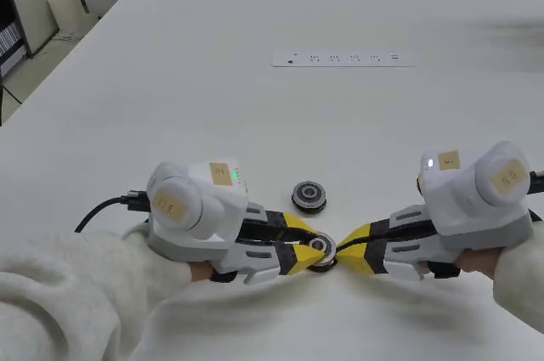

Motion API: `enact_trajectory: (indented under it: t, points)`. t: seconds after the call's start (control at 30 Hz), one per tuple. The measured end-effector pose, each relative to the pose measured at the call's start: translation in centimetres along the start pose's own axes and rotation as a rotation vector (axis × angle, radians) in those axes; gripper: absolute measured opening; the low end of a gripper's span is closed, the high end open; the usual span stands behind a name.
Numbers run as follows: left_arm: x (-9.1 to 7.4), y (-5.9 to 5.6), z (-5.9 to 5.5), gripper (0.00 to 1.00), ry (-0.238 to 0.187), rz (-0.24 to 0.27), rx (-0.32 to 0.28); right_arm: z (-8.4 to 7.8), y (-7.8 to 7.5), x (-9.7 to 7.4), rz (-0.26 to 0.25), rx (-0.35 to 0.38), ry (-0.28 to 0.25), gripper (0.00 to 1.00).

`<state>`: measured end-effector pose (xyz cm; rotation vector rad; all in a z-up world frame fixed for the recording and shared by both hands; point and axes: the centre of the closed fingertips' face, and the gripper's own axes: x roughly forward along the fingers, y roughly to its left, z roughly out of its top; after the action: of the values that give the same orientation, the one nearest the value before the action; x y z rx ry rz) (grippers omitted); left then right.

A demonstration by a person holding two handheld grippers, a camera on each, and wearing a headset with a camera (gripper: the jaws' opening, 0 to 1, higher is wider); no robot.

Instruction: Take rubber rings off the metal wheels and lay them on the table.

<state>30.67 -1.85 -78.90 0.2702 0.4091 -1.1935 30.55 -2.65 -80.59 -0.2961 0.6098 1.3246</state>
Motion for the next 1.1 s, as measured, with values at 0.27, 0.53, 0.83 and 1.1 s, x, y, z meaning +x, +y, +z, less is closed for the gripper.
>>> enact_trajectory:
  t: [0.27, 0.53, 0.83, 1.1]
  points:
    - [-0.02, -0.03, -0.01, 0.13, 0.003, -0.003, 0.009, 0.02, -0.34, -0.07, -0.025, 0.031, 0.017, 0.00]
    - [-0.01, -0.02, -0.01, 0.13, 0.000, -0.002, 0.008, 0.03, -0.40, -0.09, -0.018, 0.108, 0.003, 0.00]
    - [-0.10, 0.18, -0.06, 0.13, -0.006, 0.004, 0.002, 0.23, -0.56, -0.08, -0.058, 0.168, -0.027, 0.00]
    - [-0.10, 0.14, -0.06, 0.13, -0.007, 0.005, 0.001, -0.08, -0.29, -0.35, -0.052, 0.229, 0.002, 0.00]
